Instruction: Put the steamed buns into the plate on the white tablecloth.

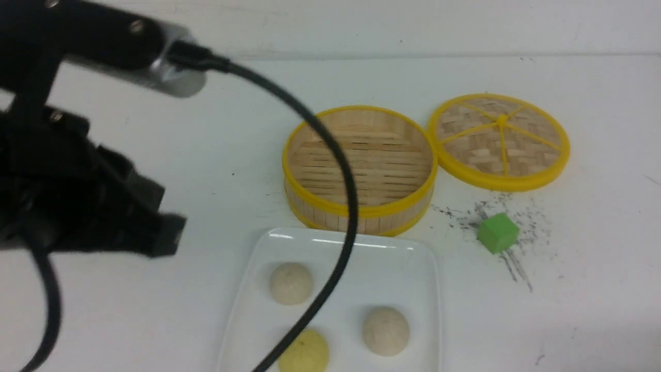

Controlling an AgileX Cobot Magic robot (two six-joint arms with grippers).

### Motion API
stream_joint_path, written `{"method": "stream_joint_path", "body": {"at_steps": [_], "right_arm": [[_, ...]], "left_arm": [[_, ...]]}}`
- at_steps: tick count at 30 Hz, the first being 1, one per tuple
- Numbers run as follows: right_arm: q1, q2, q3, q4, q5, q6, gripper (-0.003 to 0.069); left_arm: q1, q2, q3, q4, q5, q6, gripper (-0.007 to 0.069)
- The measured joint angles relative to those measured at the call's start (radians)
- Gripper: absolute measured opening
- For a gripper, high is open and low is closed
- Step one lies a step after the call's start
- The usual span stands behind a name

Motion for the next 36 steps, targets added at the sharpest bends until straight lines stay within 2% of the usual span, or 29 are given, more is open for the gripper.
{"method": "stream_joint_path", "body": {"at_steps": [5,6,7,8,10,15,31,36], "right_arm": [[0.000,0.000,0.000,0.000,0.000,0.000,0.0079],[0.000,0.000,0.000,0.000,0.000,0.000,0.0080],[0.000,0.000,0.000,0.000,0.000,0.000,0.0081],[0.000,0.000,0.000,0.000,0.000,0.000,0.0081],[0.000,0.000,0.000,0.000,0.000,0.000,0.0081],[0.000,0.000,0.000,0.000,0.000,0.000,0.0089],[0.000,0.000,0.000,0.001,0.000,0.000,0.0112],[0.000,0.000,0.000,0.001,0.000,0.000,0.0119]], "left_arm": [[0.000,-0.125,0.189,-0.101,-0.135,0.000,0.0017],[0.000,-0.161,0.280,-0.145,-0.267,-0.001,0.0018],[0.000,-0.177,0.327,-0.176,-0.351,-0.005,0.0019],[0.000,-0.181,0.335,-0.189,-0.369,-0.006,0.0019],[0.000,-0.191,0.423,-0.270,-0.562,-0.019,0.0020],[0.000,-0.188,0.506,-0.332,-0.787,-0.023,0.0022],[0.000,-0.186,0.529,-0.319,-0.805,-0.022,0.0035],[0.009,-0.189,0.536,-0.300,-0.796,0.047,0.0039]]}}
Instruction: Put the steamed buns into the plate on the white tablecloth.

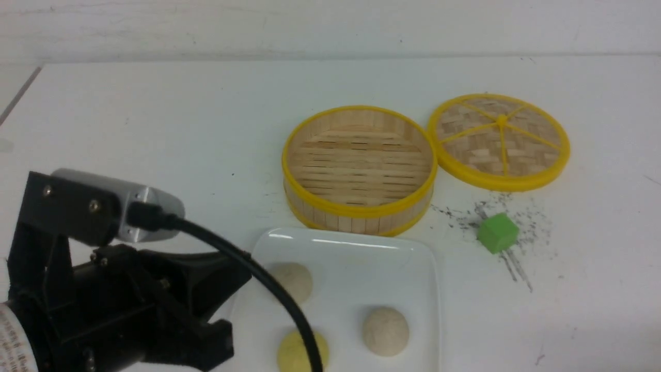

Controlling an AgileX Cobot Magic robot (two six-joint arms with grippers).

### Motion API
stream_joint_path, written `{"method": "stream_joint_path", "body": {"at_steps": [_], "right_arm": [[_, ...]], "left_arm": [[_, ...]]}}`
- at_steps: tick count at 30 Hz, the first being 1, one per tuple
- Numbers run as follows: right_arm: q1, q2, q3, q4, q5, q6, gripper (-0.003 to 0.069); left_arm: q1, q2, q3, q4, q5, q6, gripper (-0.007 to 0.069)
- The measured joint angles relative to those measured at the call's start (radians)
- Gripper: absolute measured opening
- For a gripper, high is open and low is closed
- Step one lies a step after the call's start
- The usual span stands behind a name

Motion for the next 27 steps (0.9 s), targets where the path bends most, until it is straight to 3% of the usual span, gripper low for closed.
{"method": "stream_joint_path", "body": {"at_steps": [3,7,10,12,13,19,27], "right_arm": [[0.000,0.000,0.000,0.000,0.000,0.000,0.0122],[0.000,0.000,0.000,0.002,0.000,0.000,0.0129],[0.000,0.000,0.000,0.002,0.000,0.000,0.0133],[0.000,0.000,0.000,0.002,0.000,0.000,0.0134],[0.000,0.000,0.000,0.002,0.000,0.000,0.0136],[0.000,0.000,0.000,0.002,0.000,0.000,0.0146],[0.000,0.000,0.000,0.002,0.000,0.000,0.0158]], "left_arm": [[0.037,-0.032,0.023,0.000,0.002,0.059,0.0043],[0.161,-0.138,0.105,0.001,0.001,0.096,0.0049],[0.308,-0.286,0.225,0.030,0.000,0.099,0.0052],[0.351,-0.345,0.263,0.048,0.000,0.099,0.0052],[0.430,-0.432,0.329,0.065,0.001,0.100,0.0054],[0.633,-0.639,0.475,0.096,0.045,0.100,0.0055],[0.666,-0.738,0.546,0.121,0.101,0.103,0.0059]]}}
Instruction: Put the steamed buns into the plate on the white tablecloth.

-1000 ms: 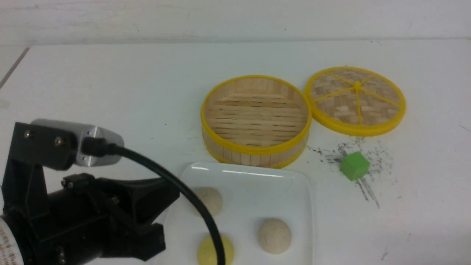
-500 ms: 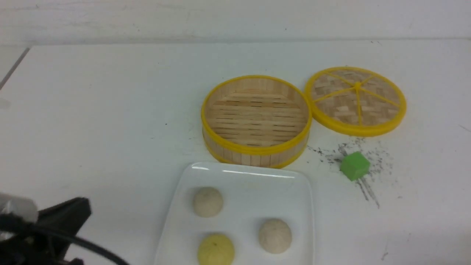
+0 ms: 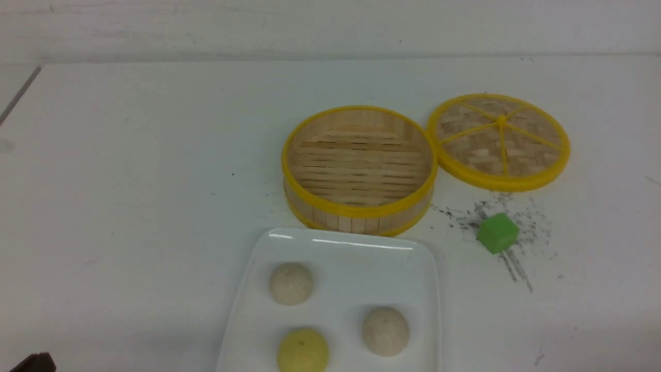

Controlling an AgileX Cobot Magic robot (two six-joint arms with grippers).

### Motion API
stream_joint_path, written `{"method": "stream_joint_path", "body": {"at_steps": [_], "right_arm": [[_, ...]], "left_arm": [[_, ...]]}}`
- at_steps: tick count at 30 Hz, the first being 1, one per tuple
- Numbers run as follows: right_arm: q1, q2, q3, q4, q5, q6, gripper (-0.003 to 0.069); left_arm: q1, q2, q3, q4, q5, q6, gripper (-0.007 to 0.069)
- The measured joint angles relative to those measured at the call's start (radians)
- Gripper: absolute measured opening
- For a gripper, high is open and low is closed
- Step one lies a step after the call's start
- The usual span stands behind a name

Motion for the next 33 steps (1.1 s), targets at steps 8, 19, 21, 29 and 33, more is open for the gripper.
{"method": "stream_joint_path", "body": {"at_steps": [8,19,21,29,33], "right_arm": [[0.000,0.000,0.000,0.000,0.000,0.000,0.0173],[0.000,0.000,0.000,0.000,0.000,0.000,0.0187],[0.000,0.000,0.000,0.000,0.000,0.000,0.0188],[0.000,0.000,0.000,0.000,0.000,0.000,0.0202],[0.000,0.000,0.000,0.000,0.000,0.000,0.0206]], "left_arm": [[0.000,-0.002,0.000,0.003,0.042,0.000,0.0069],[0.022,-0.002,0.000,0.007,0.044,0.000,0.0076],[0.022,-0.002,0.000,0.007,0.044,0.000,0.0077],[0.060,-0.002,0.000,0.007,0.045,0.003,0.0087],[0.060,-0.002,0.000,0.007,0.045,0.003,0.0090]]}}
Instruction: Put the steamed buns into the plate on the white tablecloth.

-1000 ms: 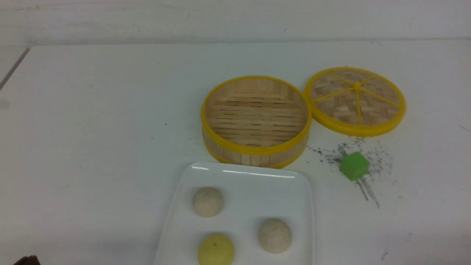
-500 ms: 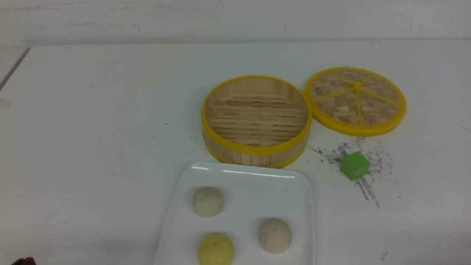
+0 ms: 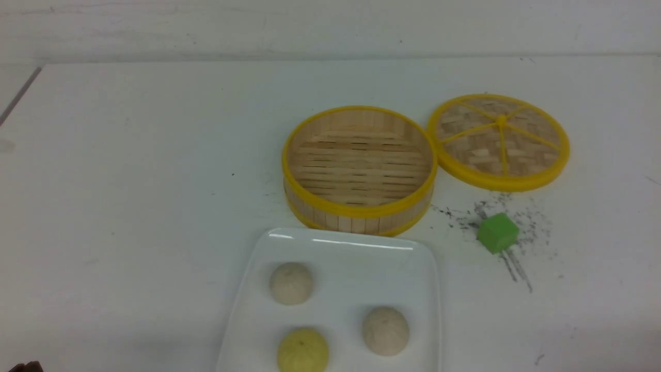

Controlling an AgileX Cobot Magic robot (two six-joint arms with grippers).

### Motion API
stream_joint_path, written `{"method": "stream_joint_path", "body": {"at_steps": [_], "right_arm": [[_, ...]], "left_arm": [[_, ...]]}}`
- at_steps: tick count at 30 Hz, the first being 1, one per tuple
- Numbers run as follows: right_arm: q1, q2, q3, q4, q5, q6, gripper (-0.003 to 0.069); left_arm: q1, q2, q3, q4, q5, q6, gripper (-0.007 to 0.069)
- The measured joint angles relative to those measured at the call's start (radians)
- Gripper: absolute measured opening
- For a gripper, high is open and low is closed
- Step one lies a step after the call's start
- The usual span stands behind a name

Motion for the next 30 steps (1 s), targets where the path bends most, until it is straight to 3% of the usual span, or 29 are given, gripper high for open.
{"method": "stream_joint_path", "body": {"at_steps": [30], "right_arm": [[0.000,0.000,0.000,0.000,0.000,0.000,0.0228]], "left_arm": [[0.000,0.000,-0.001,0.000,0.002,0.000,0.0122]]}}
